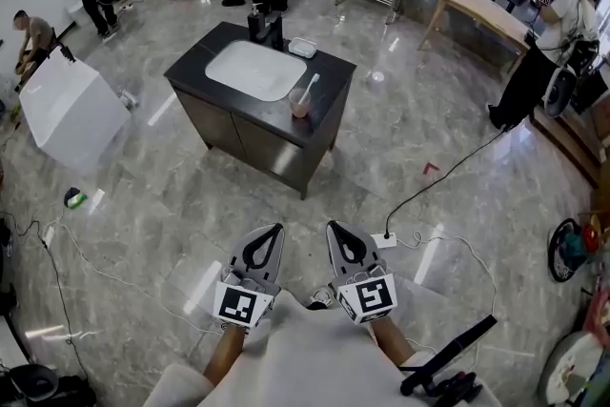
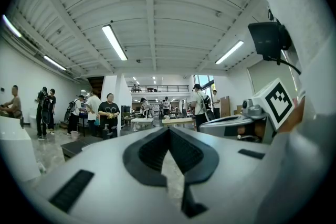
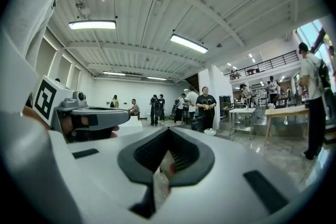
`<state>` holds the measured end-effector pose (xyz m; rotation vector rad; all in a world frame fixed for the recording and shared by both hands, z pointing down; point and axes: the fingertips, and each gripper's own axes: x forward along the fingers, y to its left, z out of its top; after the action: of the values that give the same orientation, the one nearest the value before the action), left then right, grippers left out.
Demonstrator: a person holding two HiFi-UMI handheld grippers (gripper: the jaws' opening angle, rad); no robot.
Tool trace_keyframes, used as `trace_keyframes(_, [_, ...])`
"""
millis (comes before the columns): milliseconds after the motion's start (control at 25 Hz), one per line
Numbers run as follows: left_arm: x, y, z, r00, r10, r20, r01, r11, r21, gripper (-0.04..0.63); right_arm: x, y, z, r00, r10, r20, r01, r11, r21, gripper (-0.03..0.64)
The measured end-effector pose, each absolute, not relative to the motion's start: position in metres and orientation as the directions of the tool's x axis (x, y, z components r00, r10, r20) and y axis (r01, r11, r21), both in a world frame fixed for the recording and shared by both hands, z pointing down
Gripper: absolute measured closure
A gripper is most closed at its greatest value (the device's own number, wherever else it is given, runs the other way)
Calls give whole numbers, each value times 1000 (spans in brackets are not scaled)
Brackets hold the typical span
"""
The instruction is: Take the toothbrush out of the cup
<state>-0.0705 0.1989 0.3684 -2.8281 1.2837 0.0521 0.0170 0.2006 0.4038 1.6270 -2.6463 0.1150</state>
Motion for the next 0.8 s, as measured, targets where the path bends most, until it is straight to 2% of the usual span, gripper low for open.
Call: trace_keyframes(800, [-119, 185, 381, 715, -698, -45, -698, -716, -5, 600, -34, 195, 409, -384, -917, 106, -922, 387, 8, 612])
